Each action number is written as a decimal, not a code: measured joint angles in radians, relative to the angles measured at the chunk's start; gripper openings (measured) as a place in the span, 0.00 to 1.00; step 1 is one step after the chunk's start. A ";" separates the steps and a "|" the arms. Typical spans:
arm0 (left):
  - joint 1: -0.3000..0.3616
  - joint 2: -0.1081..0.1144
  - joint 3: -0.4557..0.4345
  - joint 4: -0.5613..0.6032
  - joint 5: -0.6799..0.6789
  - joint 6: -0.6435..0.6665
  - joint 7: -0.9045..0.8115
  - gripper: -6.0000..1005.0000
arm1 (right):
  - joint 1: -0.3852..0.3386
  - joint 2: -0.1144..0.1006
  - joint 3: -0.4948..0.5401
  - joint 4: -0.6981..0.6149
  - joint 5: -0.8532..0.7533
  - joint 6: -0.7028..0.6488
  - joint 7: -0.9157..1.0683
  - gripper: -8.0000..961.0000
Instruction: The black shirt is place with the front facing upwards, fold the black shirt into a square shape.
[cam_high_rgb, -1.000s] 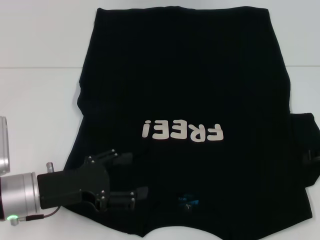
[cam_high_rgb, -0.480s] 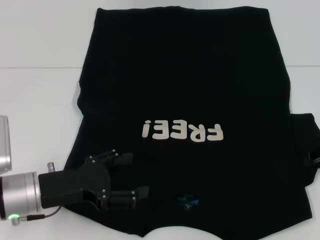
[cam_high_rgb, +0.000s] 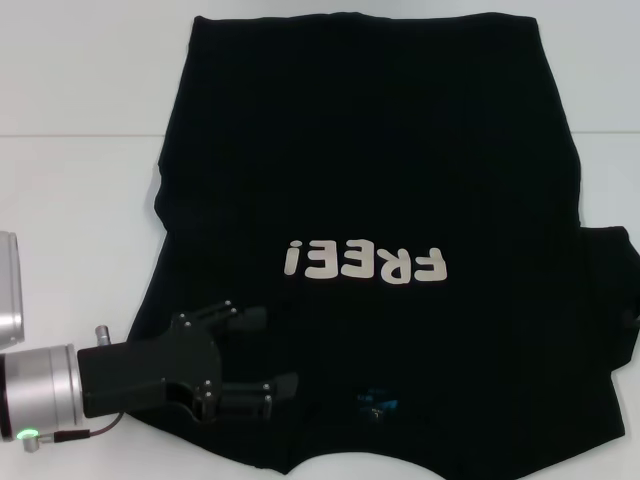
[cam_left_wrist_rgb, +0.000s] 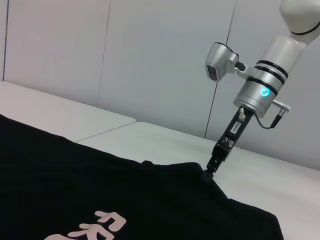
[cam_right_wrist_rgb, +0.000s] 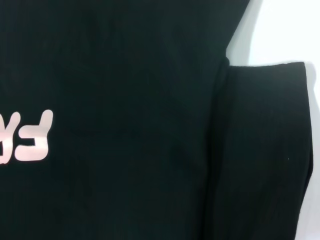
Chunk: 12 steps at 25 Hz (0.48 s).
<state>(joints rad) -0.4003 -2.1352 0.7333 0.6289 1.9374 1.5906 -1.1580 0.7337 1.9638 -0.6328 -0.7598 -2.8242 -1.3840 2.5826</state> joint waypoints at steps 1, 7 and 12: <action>0.000 0.000 0.000 -0.001 0.000 0.000 -0.002 0.92 | 0.000 0.000 0.000 -0.001 0.000 0.000 0.000 0.15; -0.001 0.000 -0.001 -0.007 0.000 0.000 -0.003 0.92 | 0.001 -0.005 0.000 -0.005 0.002 0.004 0.000 0.01; -0.003 0.002 -0.002 -0.009 0.000 0.000 -0.006 0.92 | -0.007 -0.008 0.012 -0.045 0.008 0.008 -0.001 0.01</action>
<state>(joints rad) -0.4029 -2.1336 0.7313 0.6195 1.9374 1.5907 -1.1643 0.7264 1.9554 -0.6212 -0.8047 -2.8163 -1.3762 2.5817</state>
